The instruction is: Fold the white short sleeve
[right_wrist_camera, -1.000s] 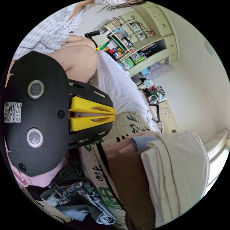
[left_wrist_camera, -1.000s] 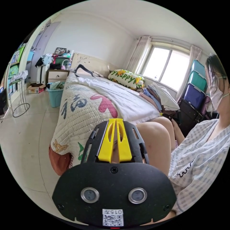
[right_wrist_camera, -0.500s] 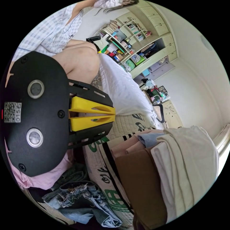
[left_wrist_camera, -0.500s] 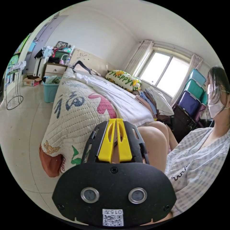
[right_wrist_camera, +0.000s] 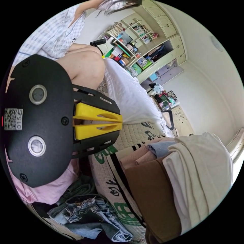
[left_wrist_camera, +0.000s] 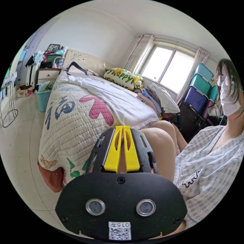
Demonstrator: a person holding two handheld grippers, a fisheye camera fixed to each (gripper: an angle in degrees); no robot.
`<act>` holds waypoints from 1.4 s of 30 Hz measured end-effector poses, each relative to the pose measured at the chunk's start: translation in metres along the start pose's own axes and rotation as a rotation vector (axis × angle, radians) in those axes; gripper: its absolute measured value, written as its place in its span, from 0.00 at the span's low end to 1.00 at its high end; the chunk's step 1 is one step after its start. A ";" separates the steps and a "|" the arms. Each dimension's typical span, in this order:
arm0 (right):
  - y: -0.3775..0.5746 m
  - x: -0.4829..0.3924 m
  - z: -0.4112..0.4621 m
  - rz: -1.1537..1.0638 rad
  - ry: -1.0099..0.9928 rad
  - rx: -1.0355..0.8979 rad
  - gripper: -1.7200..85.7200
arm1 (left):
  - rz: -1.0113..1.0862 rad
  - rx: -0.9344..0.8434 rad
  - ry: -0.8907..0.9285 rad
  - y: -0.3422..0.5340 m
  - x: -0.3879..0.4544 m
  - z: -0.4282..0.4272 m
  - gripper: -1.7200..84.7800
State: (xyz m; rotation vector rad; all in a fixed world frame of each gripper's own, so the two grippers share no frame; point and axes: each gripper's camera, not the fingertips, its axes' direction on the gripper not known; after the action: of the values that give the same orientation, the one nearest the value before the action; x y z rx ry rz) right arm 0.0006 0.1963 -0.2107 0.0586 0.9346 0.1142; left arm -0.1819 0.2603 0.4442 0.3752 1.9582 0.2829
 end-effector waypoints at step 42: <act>0.017 -0.528 0.142 -1.106 -0.149 -0.333 0.14 | -0.371 -0.091 -0.126 -0.300 -0.232 0.112 0.13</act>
State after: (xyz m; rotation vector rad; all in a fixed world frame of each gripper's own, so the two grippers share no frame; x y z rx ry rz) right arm -0.1967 0.1477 0.2967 -0.7432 0.6834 -0.7496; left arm -0.0308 -0.1029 0.4857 -0.0316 1.8406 0.1046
